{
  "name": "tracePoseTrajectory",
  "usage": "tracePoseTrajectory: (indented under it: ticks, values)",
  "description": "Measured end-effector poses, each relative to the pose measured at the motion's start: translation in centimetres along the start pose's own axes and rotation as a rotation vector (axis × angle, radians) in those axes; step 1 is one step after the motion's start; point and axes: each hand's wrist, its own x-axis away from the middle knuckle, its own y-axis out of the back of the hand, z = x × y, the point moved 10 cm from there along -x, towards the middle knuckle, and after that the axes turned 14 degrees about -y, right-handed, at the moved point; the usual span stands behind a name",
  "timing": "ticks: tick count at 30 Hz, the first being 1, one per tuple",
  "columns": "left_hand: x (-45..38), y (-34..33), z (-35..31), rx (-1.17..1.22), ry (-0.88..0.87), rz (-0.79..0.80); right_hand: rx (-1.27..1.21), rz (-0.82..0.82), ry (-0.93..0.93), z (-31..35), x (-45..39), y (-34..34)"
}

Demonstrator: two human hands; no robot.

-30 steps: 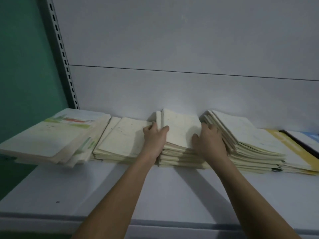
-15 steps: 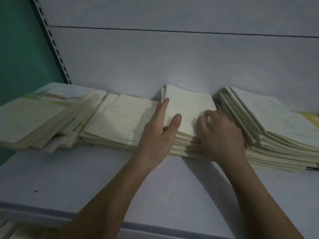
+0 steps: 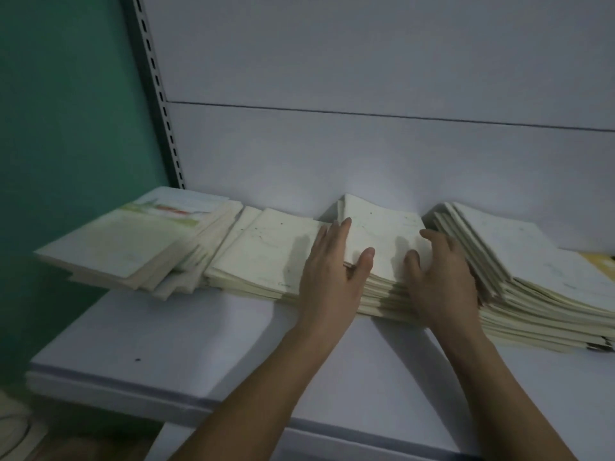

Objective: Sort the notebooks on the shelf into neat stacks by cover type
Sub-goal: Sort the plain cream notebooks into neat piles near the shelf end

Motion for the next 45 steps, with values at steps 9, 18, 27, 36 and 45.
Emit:
tracePoseTrajectory:
  ticks: [9, 18, 27, 36, 45]
  values:
    - [-3.4, 13.8, 2.6, -0.33, -0.075, 0.279, -0.452, -0.001, 0.396, 13.9, 9.2, 1.6]
    - [-2.0, 21.0, 10.3, -0.152, 0.144, 0.367, 0.536, 0.601, 0.391, 14.6, 11.4, -17.5]
    - [-3.9, 22.2, 10.9, -0.082, 0.068, 0.394, 0.262, 0.558, 0.338, 15.1, 12.7, -13.3]
    - [-4.4, 18.6, 4.2, 1.31, 0.384, 0.545, -0.321, 0.017, 0.536, 28.7, 11.7, -2.1]
    - [-5.9, 22.9, 9.9, 1.14, 0.542, 0.065, 0.337, 0.036, 0.623, 29.2, 10.8, -6.9]
